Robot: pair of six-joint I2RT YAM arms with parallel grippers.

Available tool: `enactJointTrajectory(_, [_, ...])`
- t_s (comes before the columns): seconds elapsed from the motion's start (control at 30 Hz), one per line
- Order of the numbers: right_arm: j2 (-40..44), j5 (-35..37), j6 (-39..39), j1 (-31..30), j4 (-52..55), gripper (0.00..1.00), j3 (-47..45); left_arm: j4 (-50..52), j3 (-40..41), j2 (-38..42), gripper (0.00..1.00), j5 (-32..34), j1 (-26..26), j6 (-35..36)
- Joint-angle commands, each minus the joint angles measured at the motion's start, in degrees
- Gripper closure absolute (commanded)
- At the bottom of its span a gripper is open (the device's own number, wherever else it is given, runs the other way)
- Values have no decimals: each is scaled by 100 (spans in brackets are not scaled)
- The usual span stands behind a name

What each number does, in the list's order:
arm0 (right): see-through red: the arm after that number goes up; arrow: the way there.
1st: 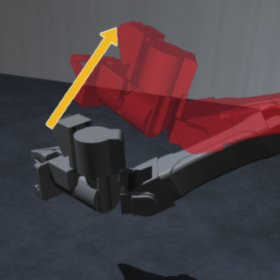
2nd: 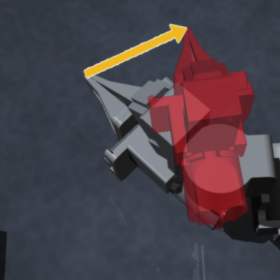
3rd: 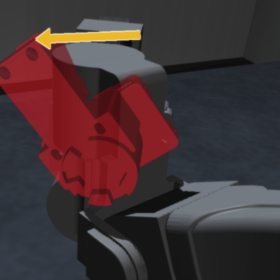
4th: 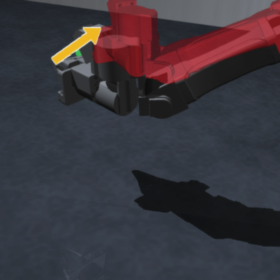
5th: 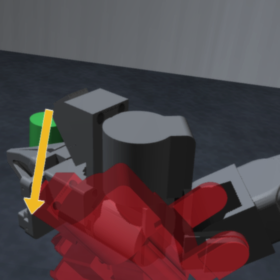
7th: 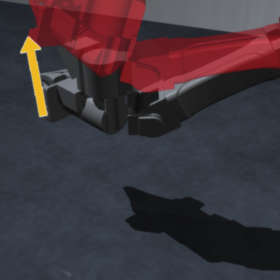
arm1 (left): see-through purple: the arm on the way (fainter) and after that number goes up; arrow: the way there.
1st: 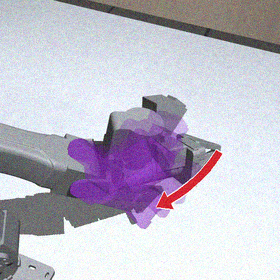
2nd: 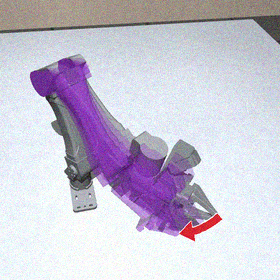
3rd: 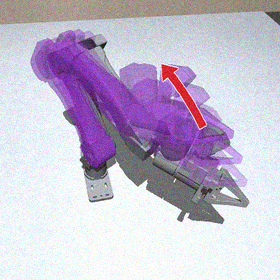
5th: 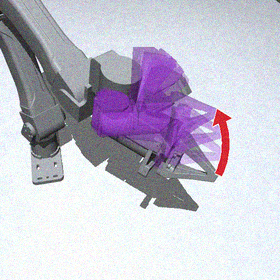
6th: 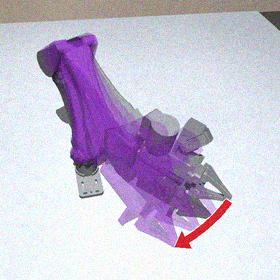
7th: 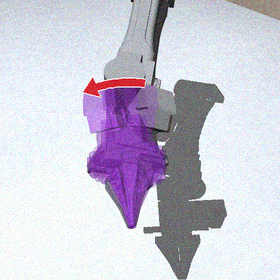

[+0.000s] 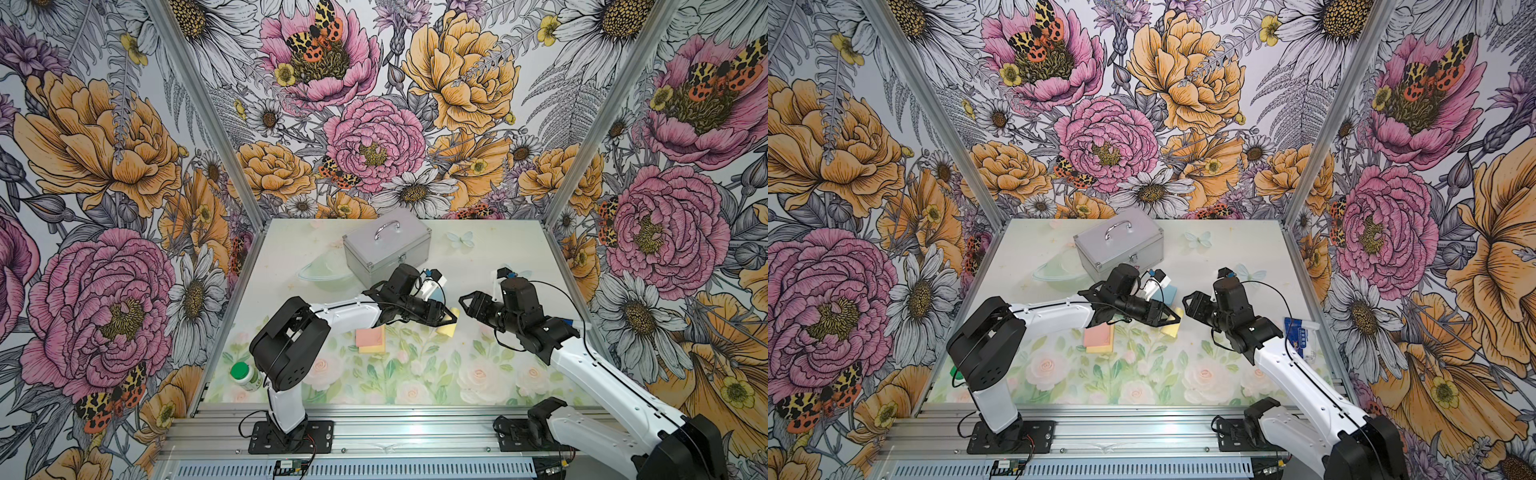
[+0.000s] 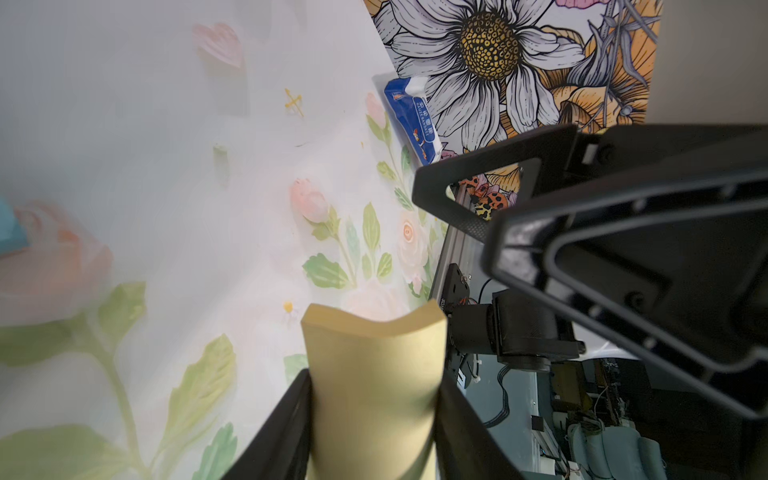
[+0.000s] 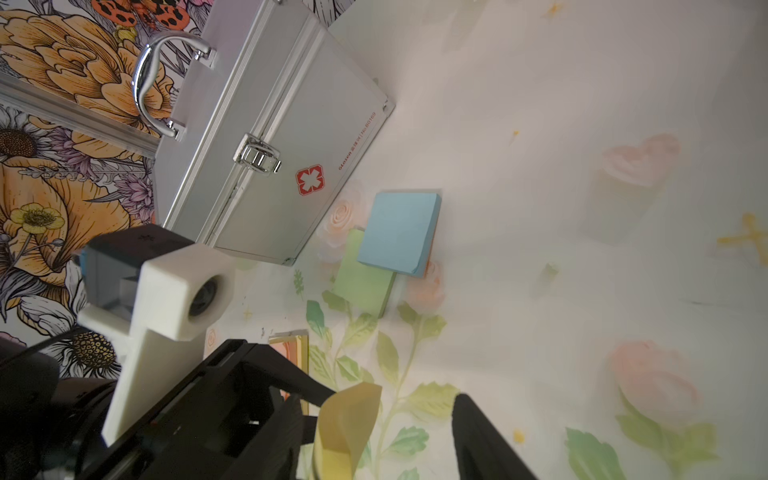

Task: Tear off pages from different memo pads
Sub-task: Adjust the memo pad.

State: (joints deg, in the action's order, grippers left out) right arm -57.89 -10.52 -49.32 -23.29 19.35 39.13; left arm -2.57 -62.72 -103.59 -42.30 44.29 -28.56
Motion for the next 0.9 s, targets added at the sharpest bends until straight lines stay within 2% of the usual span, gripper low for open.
enactJointTrajectory(0.0, [-90,-318,-284,-13,-515,41,-144,-338,6,138,53,-147,61,78])
enactJointTrajectory(0.13, [-35,-351,-414,-63,-638,45,-227,-365,-42,59,52,-114,103,52])
enactJointTrajectory(0.47, [-59,-311,-613,-175,-645,64,-328,-466,-142,-21,51,-52,229,17])
enactJointTrajectory(0.6, [14,-202,-678,-209,-641,100,-340,-464,-151,-239,51,30,257,24])
enactJointTrajectory(0.73, [-19,-74,-733,-203,-597,100,-347,-434,-88,-182,44,277,256,98])
enactJointTrajectory(0.8, [-131,143,-672,-207,-266,100,-228,-315,-24,-128,40,523,257,263])
enactJointTrajectory(0.87, [-273,507,-459,-203,235,100,4,-68,61,286,38,908,274,584])
